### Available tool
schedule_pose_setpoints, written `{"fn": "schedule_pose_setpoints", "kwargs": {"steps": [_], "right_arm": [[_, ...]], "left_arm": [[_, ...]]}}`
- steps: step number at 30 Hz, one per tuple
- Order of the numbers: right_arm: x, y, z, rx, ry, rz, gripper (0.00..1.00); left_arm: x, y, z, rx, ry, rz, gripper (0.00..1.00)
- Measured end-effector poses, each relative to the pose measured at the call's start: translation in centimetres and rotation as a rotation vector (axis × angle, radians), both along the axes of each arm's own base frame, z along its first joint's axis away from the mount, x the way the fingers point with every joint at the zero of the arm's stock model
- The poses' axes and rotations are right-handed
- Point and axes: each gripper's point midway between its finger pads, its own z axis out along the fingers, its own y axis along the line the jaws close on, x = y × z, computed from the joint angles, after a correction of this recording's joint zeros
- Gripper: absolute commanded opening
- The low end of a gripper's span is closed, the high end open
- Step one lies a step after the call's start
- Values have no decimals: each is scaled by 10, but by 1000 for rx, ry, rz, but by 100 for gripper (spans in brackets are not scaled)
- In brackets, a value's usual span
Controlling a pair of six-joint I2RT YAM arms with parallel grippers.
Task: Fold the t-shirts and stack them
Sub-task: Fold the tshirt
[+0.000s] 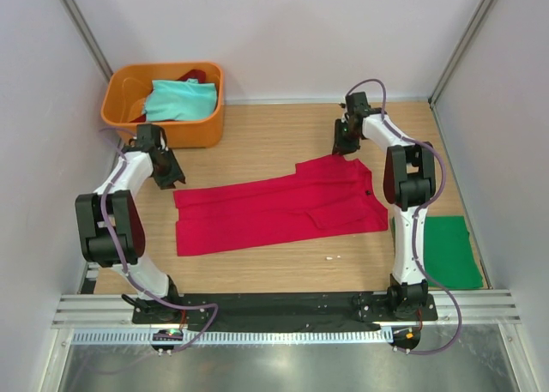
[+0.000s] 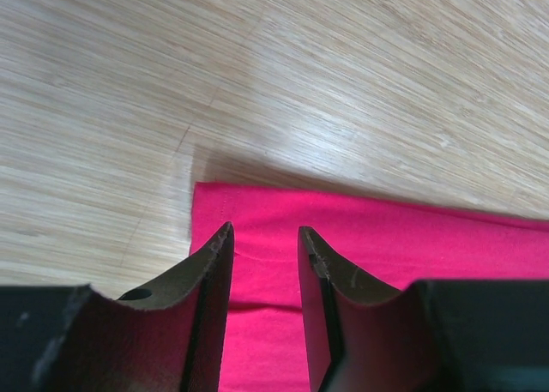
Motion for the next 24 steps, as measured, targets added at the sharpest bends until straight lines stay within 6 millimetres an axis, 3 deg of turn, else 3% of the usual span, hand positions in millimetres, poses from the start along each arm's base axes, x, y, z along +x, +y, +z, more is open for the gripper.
{"fn": "schedule_pose_setpoints", "kwargs": {"steps": [11,19,24], "right_arm": [[0,-7,2,-65,1,-16,41],[8,-13,21,-101,-27,-20,47],[7,-15,16,-114,-17,-15,48]], "left_arm": [[2,11,-3,5,17,15,40],[6,13,-29,5,100,9,38],[-1,18,-34,25,135,16,41]]}}
